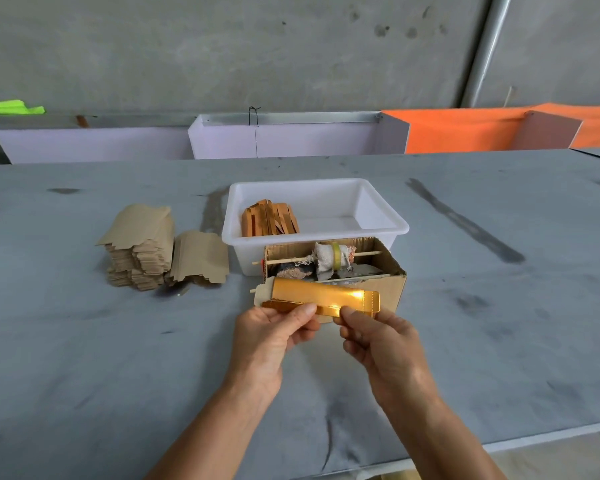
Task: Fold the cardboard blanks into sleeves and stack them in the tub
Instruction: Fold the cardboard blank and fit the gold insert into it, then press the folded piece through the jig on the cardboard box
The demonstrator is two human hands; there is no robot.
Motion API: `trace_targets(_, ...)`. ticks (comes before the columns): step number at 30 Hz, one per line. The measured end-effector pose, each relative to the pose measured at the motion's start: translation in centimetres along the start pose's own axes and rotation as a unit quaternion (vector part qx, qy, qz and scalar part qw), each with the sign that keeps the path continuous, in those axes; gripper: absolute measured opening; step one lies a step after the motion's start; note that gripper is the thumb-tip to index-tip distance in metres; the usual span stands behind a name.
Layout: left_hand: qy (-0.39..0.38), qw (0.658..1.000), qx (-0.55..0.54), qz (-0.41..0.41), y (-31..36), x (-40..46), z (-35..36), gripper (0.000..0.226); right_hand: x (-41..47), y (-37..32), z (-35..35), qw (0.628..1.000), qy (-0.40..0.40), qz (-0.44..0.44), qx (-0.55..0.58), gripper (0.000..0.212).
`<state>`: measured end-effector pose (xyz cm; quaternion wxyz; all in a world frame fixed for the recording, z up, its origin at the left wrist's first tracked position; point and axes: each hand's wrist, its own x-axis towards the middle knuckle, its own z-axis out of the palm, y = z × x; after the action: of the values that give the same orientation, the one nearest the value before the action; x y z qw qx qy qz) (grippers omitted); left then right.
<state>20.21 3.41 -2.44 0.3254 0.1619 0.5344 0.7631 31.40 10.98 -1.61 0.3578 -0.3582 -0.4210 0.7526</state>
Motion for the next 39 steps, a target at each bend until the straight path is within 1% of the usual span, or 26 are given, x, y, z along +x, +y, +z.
trace_targets(1,0.01,1.0,-0.002,0.007,0.1,0.1,-0.2,0.002,0.3,-0.4,-0.1,0.997,0.017,-0.044,-0.06,0.006)
trace_targets(2,0.019,1.0,-0.007,0.014,0.3,0.3,-0.4,0.002,0.6,-0.9,-0.3,0.986,0.041,-0.103,-0.125,0.005)
trace_targets(3,0.028,0.999,-0.012,0.022,0.5,0.4,-0.7,0.003,1.1,-1.6,-0.4,0.966,0.065,-0.167,-0.186,0.005)
trace_targets(5,0.051,0.998,-0.024,0.034,0.8,0.7,-1.3,0.007,2.2,-3.3,-0.4,0.911,0.087,-0.269,-0.3,0.01)
trace_targets(6,0.063,0.997,-0.031,0.035,0.9,0.9,-1.6,0.007,2.8,-4.1,-0.3,0.88,0.086,-0.292,-0.364,0.012)
trace_targets(7,0.07,0.996,-0.035,0.035,0.9,1.0,-1.8,0.006,3.6,-4.7,0.0,0.849,0.08,-0.296,-0.431,0.011)
trace_targets(10,0.074,0.996,-0.032,0.029,0.7,1.0,-1.9,0.007,6.0,-5.5,1.0,0.756,0.05,-0.254,-0.602,0.02)
trace_targets(11,0.072,0.996,-0.031,0.03,0.6,1.0,-1.8,0.007,6.6,-5.6,1.4,0.736,0.039,-0.237,-0.633,0.02)
trace_targets(12,0.069,0.997,-0.032,0.033,0.6,1.0,-1.8,0.008,7.1,-5.7,1.8,0.724,0.032,-0.222,-0.652,0.02)
trace_targets(14,0.069,0.996,-0.032,0.039,0.8,1.0,-2.0,0.011,7.7,-6.0,2.4,0.712,0.025,-0.204,-0.672,0.019)
trace_targets(19,0.081,0.995,-0.023,0.043,1.3,1.3,-3.2,0.009,8.5,-6.4,3.2,0.701,-0.016,-0.171,-0.692,0.016)
trace_targets(23,0.085,0.995,-0.024,0.044,1.6,1.5,-3.6,0.007,9.1,-6.4,3.2,0.694,-0.025,-0.147,-0.704,0.017)
trace_targets(25,0.089,0.995,-0.025,0.045,1.7,1.5,-3.7,0.007,9.3,-6.2,3.3,0.705,-0.028,-0.137,-0.696,0.016)
trace_targets(31,0.09,0.995,-0.031,0.04,1.7,1.8,-3.5,0.008,9.7,-5.9,3.4,0.752,-0.02,-0.123,-0.647,0.014)
trace_targets(36,0.091,0.994,-0.035,0.043,1.6,1.9,-3.6,0.006,9.7,-6.1,3.5,0.786,-0.018,-0.11,-0.609,0.009)
trace_targets(39,0.089,0.995,-0.031,0.041,1.4,1.8,-3.7,0.005,9.7,-6.2,3.5,0.802,-0.016,-0.104,-0.588,0.014)
